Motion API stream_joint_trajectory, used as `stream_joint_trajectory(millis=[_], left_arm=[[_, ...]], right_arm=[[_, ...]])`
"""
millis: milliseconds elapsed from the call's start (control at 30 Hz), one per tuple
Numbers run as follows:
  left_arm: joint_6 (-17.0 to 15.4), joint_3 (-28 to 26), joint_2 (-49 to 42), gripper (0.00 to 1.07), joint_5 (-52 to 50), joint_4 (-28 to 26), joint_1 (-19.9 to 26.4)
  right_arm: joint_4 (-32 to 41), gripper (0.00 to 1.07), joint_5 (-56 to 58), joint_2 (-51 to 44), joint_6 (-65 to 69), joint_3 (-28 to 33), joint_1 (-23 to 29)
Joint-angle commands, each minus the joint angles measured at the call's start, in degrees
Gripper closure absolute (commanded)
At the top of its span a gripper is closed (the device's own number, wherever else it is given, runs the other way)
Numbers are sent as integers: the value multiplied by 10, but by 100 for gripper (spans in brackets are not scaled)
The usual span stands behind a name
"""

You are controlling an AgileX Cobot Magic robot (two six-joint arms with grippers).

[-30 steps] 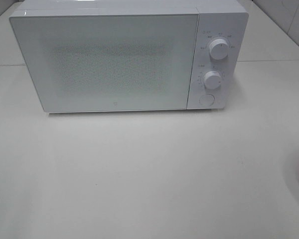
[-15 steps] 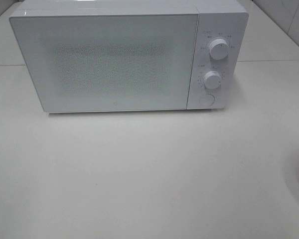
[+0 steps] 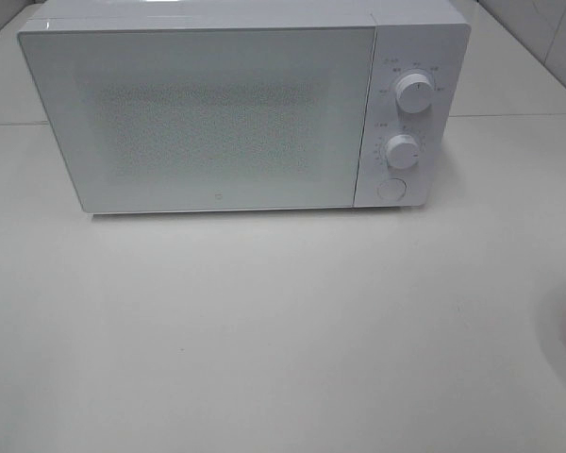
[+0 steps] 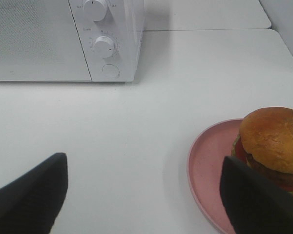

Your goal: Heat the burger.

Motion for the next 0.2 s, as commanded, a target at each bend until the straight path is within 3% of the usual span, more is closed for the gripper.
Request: stream_joint_trajectory(millis=[33,200], left_arm=[[1,0,-6,7,-7,-4,2],[1,0,-6,7,-7,-4,2]], right_arm=[[-1,32,-5,-18,2,2,-3],[-1,32,-5,-18,2,2,-3]])
